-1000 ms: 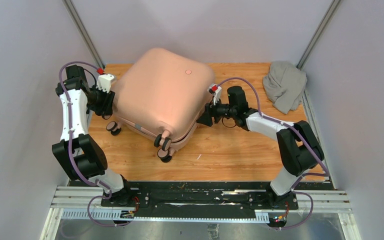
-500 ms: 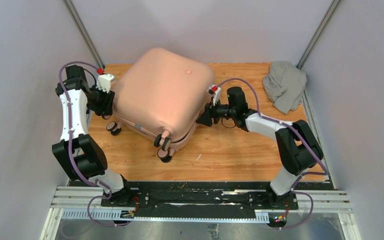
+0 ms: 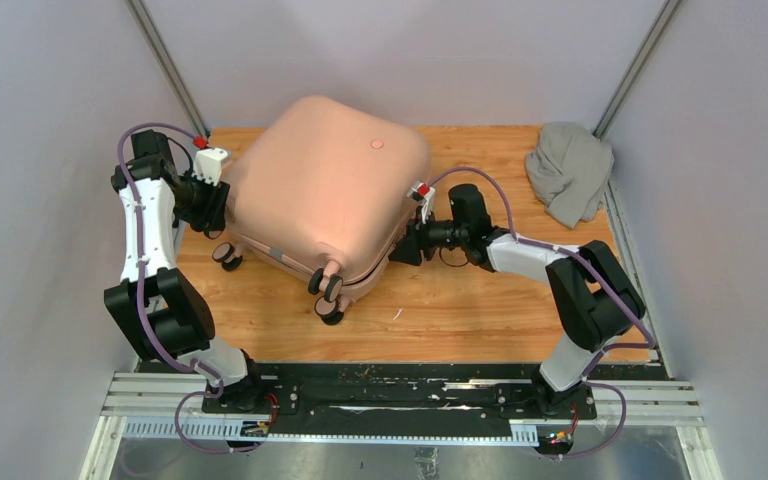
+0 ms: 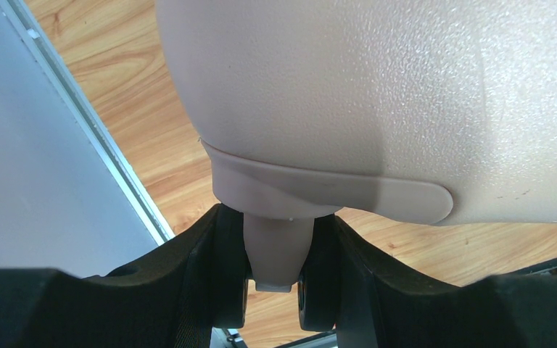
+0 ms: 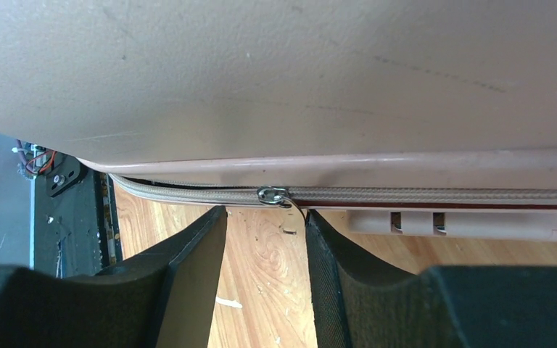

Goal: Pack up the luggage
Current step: Zip the luggage at the corner of the board.

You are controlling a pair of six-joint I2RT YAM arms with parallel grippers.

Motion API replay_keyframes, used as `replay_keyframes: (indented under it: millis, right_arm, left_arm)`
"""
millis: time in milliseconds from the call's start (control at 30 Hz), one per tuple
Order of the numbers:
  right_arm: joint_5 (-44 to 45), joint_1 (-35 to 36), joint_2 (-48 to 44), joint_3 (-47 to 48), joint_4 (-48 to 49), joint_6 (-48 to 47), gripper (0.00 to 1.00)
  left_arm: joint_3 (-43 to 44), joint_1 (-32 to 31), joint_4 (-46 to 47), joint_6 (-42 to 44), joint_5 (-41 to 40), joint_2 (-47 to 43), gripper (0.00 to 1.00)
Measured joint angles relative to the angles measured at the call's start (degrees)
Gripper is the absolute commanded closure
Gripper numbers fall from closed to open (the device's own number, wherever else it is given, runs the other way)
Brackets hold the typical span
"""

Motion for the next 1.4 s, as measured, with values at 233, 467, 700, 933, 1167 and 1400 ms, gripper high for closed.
replay_keyframes:
  millis: [233,467,700,933,1167,1400]
  right_arm:
    - [0.44,0.0,0.11,0.24,0.55,0.02,0.52]
    - [0.42,0.0,1.66,1.49,0.24,0.07,0.63]
    - [2.16,0.0,2.32,1.49,0.7,0.55,0.8]
    - [5.88,0.02,0.81,-0.39,2.43,1.81,1.0]
    - [9.01,0.09,-1.36,-3.1,4.79,1.81,1.0]
    - [9.44,0.55,-5.14,-7.74,8.46,2.89,1.0]
  left_arm:
    - [0.0,0.0,0.0,-0.04,0.0,0.0,1.0]
    - [0.17,0.0,-0.09,-0.26,0.02,0.0,1.0]
    - [0.17,0.0,-0.11,-0.26,0.02,-0.02,1.0]
    - [0.17,0.0,-0.11,-0.39,0.09,-0.02,1.0]
    - [0.17,0.0,-0.2,-0.44,0.11,-0.24,1.0]
    - [0.17,0.0,-0.35,-0.79,0.2,-0.24,1.0]
